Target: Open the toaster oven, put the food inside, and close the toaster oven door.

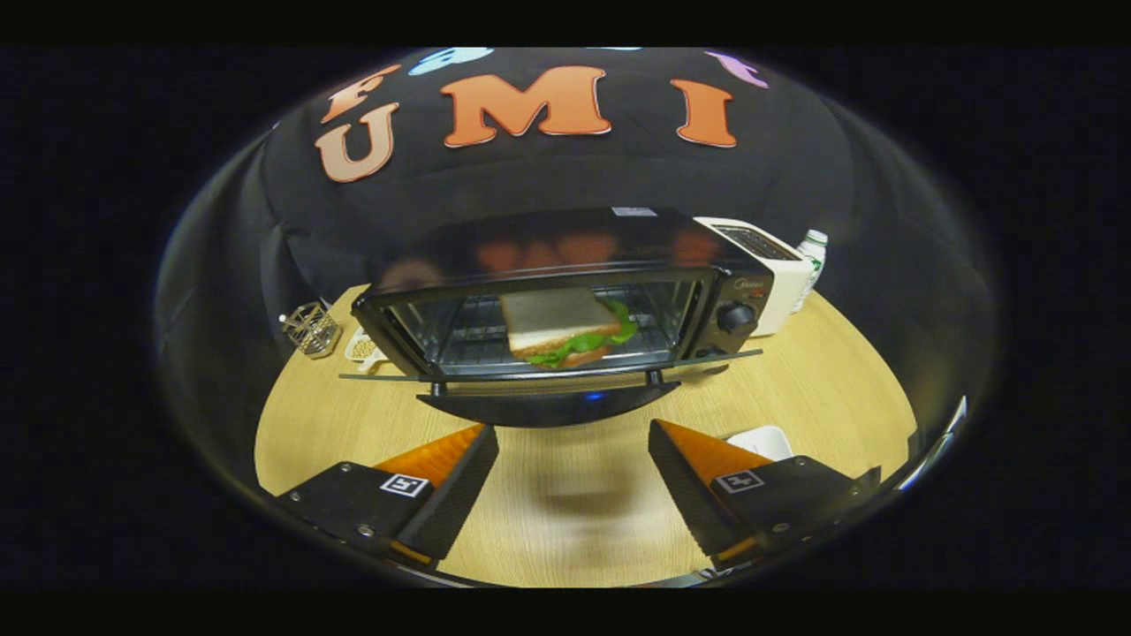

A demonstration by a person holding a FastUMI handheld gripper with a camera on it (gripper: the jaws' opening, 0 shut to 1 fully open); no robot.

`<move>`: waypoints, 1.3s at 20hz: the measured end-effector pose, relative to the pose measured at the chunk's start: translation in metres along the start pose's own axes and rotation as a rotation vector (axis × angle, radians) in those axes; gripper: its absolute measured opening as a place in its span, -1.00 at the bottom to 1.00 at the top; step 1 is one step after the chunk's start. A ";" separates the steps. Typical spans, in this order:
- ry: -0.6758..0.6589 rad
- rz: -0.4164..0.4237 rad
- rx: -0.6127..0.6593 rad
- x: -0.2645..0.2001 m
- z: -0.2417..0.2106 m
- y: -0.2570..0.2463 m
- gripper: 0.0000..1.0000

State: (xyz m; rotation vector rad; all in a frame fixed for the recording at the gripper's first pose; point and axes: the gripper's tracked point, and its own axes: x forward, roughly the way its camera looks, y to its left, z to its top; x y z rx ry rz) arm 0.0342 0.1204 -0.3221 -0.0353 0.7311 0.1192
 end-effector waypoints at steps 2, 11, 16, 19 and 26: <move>-0.012 0.005 0.002 0.004 0.010 0.001 1.00; -0.074 -0.008 -0.019 0.027 0.055 -0.005 1.00; -0.068 -0.002 -0.037 0.025 0.054 -0.003 1.00; -0.084 -0.005 -0.038 0.014 0.055 -0.005 1.00; -0.200 -0.033 0.006 -0.027 0.097 -0.023 1.00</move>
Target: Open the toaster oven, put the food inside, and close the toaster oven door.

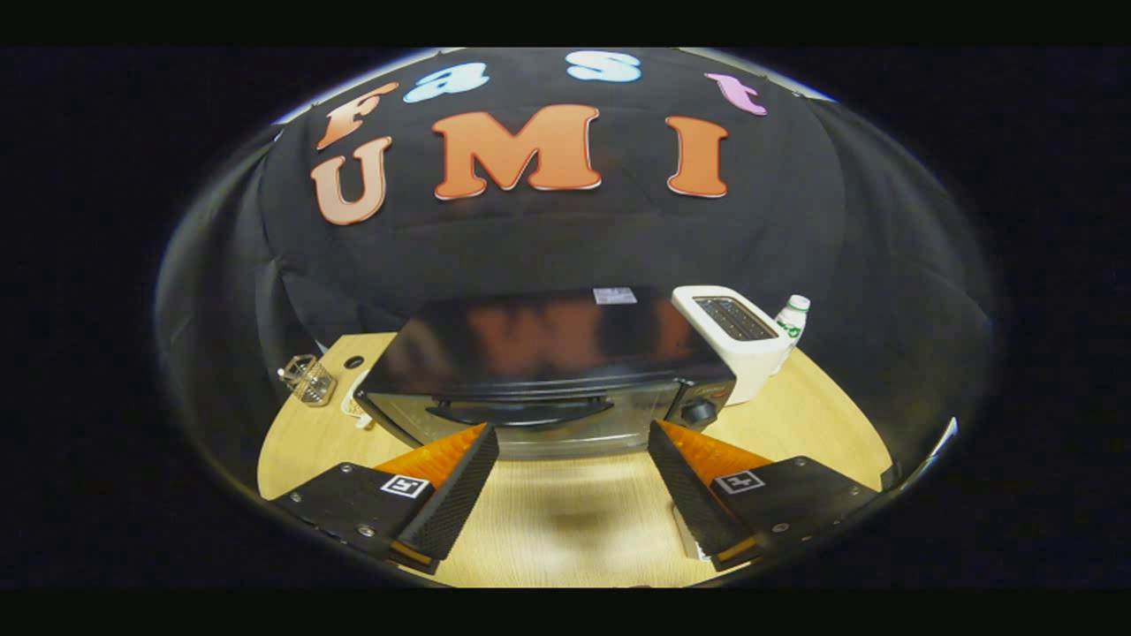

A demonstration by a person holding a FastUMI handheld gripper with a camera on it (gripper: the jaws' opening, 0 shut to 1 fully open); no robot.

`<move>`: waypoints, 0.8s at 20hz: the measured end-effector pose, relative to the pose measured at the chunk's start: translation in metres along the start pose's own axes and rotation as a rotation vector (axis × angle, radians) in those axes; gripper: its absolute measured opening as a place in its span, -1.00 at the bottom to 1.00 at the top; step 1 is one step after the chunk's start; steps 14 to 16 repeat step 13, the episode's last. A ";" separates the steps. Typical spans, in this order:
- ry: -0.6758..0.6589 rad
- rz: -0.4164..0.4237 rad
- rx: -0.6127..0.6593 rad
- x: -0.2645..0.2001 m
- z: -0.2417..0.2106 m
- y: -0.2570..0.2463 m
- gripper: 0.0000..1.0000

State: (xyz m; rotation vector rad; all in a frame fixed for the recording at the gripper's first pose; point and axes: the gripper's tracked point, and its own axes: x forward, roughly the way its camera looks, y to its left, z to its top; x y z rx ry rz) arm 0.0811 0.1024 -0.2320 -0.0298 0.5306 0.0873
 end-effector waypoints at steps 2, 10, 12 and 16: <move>-0.056 -0.001 0.000 -0.013 0.026 -0.004 1.00; -0.294 -0.018 0.002 -0.079 0.136 -0.025 1.00; -0.348 -0.028 -0.011 -0.102 0.160 -0.027 1.00; -0.371 -0.030 -0.018 -0.112 0.169 -0.029 1.00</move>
